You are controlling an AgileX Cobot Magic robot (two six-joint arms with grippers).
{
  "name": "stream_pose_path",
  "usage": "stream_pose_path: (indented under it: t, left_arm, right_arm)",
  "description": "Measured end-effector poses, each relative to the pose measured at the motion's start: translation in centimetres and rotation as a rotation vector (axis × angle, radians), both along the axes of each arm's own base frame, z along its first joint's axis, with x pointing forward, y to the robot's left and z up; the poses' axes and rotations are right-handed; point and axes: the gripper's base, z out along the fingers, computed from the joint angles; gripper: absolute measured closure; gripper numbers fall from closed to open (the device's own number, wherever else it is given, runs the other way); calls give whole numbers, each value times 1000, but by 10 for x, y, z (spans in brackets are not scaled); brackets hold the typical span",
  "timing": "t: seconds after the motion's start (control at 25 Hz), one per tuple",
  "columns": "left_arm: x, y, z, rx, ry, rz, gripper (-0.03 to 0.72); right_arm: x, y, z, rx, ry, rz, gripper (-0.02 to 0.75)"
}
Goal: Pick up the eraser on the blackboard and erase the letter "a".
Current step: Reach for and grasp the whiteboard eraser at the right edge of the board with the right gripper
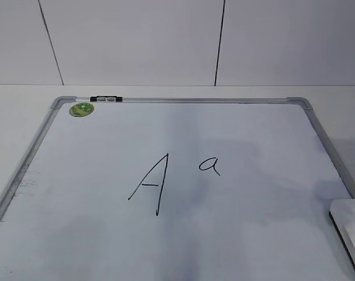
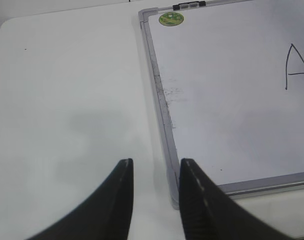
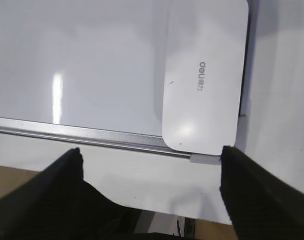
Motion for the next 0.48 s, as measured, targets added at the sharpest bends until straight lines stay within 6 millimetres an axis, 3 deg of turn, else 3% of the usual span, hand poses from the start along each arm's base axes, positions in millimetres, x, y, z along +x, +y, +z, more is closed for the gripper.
stream_pose_path:
  t: [0.48]
  left_arm:
    - [0,0,0,0,0,0,454]
  right_arm:
    - [15,-6,-15,-54,75,-63,64]
